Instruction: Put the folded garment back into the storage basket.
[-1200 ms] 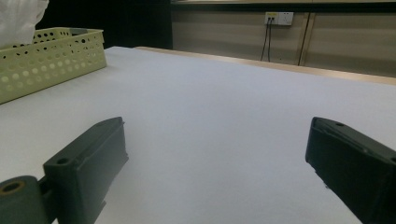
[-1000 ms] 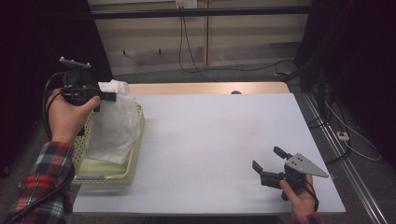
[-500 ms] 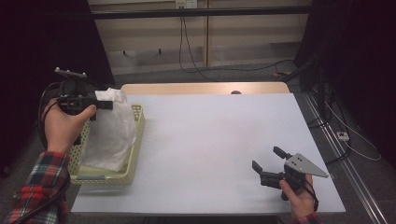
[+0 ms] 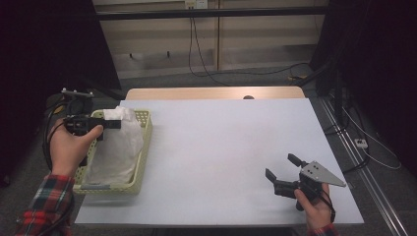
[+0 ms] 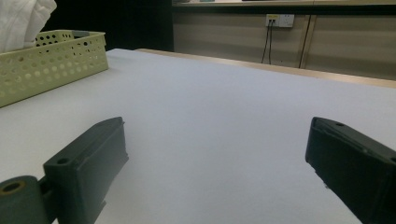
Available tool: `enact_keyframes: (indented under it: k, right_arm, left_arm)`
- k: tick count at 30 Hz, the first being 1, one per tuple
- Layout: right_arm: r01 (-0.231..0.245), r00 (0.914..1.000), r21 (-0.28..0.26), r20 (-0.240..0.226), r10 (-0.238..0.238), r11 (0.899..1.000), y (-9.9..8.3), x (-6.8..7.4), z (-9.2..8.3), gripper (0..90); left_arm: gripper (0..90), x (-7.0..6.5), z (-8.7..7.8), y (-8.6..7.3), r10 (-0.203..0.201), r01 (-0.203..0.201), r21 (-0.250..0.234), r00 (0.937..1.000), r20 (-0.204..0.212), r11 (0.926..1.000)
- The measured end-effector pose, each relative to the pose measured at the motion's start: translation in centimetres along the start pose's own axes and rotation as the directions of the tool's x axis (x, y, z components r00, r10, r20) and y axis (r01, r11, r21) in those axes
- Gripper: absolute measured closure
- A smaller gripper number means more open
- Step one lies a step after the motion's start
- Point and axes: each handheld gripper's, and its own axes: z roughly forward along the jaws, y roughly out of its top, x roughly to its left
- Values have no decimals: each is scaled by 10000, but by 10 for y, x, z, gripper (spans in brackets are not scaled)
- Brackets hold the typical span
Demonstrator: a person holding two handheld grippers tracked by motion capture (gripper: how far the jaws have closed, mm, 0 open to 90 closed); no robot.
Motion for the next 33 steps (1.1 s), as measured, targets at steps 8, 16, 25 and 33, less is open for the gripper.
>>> enact_keyframes:
  k: [8,16,25,33]
  right_arm:
    - [-23,10000,25,-4,23,10000,-1,0,1,52]
    - [-35,10000,29,6,35,10000,-1,1,1,52]
    - [11,10000,47,-25,-11,10000,-1,1,2,52]
    - [40,10000,69,-22,-40,10000,-1,1,2,52]
  left_arm:
    - [819,16,9,-7,-393,393,103,9992,8,9992]
    - [819,25,19,-9,-576,578,304,9983,-82,9979]
    - [818,37,26,-7,-760,765,212,9968,-231,9968]
    - [817,48,31,-7,-741,750,282,9968,-310,9968]
